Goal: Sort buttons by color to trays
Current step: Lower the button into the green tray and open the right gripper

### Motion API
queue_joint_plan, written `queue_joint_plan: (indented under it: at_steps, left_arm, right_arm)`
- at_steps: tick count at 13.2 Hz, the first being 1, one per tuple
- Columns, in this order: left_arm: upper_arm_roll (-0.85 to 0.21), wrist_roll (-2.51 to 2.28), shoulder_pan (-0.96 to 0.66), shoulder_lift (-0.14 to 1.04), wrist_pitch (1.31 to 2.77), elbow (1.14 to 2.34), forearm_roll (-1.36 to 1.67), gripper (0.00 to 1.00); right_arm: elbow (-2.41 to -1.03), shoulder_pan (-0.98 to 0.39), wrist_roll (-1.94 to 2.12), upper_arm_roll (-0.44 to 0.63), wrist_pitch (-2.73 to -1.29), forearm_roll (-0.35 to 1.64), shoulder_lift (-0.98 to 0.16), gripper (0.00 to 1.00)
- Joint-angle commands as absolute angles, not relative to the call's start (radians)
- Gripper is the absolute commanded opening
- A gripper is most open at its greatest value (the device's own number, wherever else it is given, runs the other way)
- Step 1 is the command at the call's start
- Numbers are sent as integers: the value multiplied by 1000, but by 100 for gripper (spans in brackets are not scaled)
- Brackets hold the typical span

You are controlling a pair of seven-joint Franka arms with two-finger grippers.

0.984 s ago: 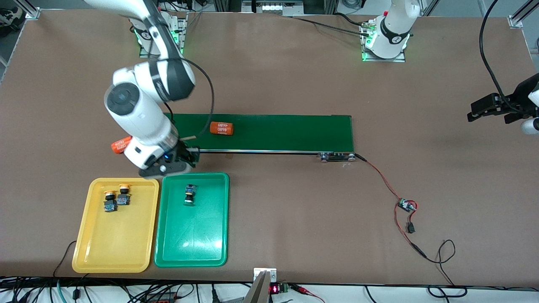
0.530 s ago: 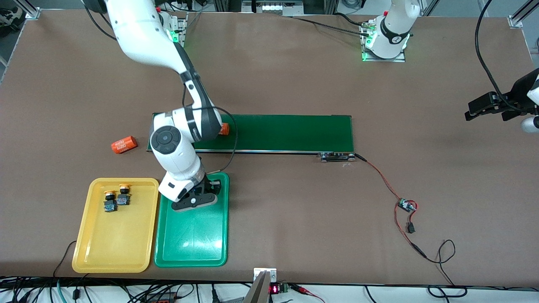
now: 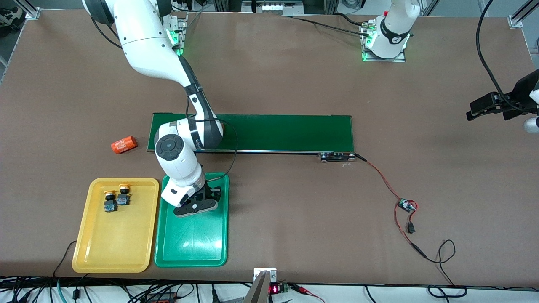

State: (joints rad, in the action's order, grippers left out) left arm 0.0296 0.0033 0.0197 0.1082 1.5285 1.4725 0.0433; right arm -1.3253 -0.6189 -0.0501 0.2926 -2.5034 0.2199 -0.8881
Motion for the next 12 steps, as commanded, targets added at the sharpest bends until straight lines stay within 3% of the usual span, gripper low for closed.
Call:
queue_joint_plan:
  at_steps: [1, 2, 7, 10, 12]
  left_arm:
    - [28, -9, 21, 92, 1528, 1488, 31, 100]
    - [28, -9, 20, 92, 1531, 1489, 31, 100]
    - [28, -9, 21, 94, 1543, 1489, 31, 100]
    - [28, -9, 21, 94, 1543, 1489, 31, 100]
    - [28, -8, 20, 95, 1548, 1489, 29, 100]
  right_arm:
    - [-1295, -615, -18, 291, -2520, 248, -911, 82]
    - [-1296, -615, -24, 291, -2520, 252, -910, 100]
    - [-1302, -614, -25, 293, -2497, 253, -891, 100]
    - [-1308, -582, -25, 302, -2338, 253, -820, 100]
    - [-1308, -549, -18, 314, -2153, 249, -732, 100]
